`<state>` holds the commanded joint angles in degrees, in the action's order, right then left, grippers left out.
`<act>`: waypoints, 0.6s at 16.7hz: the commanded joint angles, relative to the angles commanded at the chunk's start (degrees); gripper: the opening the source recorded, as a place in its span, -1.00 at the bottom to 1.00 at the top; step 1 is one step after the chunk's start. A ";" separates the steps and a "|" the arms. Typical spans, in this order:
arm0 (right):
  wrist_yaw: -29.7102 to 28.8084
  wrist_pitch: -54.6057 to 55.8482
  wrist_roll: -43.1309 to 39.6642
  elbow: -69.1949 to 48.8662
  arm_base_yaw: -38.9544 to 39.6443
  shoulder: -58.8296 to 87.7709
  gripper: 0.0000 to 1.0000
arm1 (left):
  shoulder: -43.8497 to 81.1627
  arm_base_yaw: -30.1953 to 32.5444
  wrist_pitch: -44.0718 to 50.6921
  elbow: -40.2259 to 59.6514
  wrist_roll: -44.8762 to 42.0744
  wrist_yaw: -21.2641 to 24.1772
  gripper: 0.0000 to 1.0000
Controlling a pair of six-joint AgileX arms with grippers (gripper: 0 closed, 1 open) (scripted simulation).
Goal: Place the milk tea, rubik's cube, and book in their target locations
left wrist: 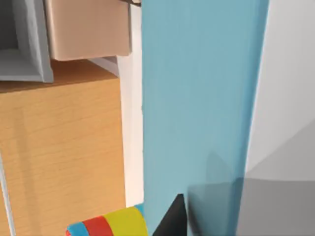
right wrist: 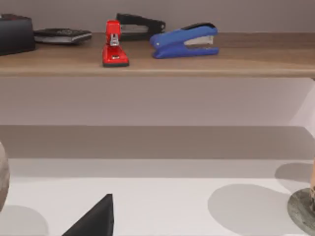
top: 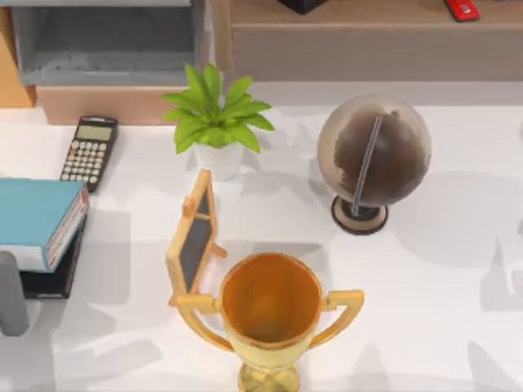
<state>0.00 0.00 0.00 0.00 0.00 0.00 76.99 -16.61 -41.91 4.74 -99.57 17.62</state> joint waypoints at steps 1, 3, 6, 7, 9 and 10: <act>0.00 0.00 0.00 0.00 0.00 0.00 1.00 | 0.33 -0.60 0.03 -0.79 -0.78 -0.37 -1.00; 0.00 0.00 0.00 0.00 0.00 0.00 1.00 | 0.44 -0.75 0.04 -1.00 -0.98 -0.47 -1.00; 0.00 0.00 0.00 0.00 0.00 0.00 1.00 | -0.15 -0.42 -0.18 -0.44 -1.07 -0.39 -1.00; 0.00 0.00 0.00 0.00 0.00 0.00 1.00 | 0.04 -0.41 -0.30 -0.43 -1.07 -0.42 -1.00; 0.00 0.00 0.00 0.00 0.00 0.00 1.00 | 1.44 -0.33 -1.12 -0.40 -0.96 -0.62 -1.00; 0.00 0.00 0.00 0.00 0.00 0.00 1.00 | 2.28 -0.27 -1.60 -0.38 -0.86 -0.75 -1.00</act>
<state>0.00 0.00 0.00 0.00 0.00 0.00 79.27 -16.88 -43.51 4.36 -100.43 16.86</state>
